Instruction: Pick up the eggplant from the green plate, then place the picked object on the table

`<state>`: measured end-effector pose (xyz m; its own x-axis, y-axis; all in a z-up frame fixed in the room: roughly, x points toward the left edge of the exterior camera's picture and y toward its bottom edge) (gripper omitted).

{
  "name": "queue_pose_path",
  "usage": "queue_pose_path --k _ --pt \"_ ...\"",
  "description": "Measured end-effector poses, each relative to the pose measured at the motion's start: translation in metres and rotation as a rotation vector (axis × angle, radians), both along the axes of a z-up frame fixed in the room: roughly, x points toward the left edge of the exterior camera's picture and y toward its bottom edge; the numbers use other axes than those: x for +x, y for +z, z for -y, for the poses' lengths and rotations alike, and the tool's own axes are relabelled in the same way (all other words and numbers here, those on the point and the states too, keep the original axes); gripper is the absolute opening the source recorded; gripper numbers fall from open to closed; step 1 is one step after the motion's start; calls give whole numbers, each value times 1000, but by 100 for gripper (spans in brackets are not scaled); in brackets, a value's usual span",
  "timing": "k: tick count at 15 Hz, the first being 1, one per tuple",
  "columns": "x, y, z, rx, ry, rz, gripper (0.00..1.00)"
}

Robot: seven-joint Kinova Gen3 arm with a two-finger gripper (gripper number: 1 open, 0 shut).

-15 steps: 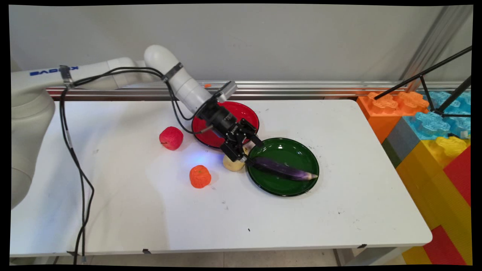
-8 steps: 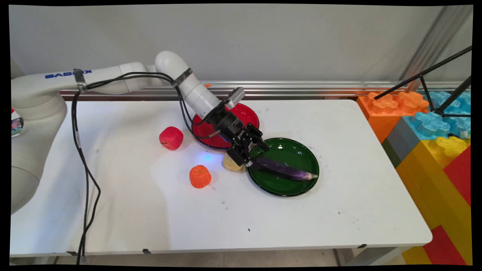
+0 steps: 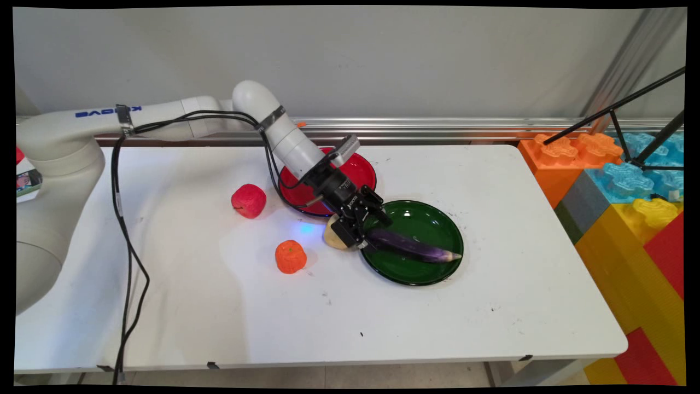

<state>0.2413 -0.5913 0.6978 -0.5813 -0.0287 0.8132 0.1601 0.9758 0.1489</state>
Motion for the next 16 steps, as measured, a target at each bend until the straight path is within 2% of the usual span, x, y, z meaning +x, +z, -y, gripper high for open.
queue_pose_path --k 4,5,16 --pt "-2 -5 2 -12 -6 3 100" --pt "-2 -6 2 -16 -6 2 0" --pt "-7 -8 9 -35 -15 -10 0"
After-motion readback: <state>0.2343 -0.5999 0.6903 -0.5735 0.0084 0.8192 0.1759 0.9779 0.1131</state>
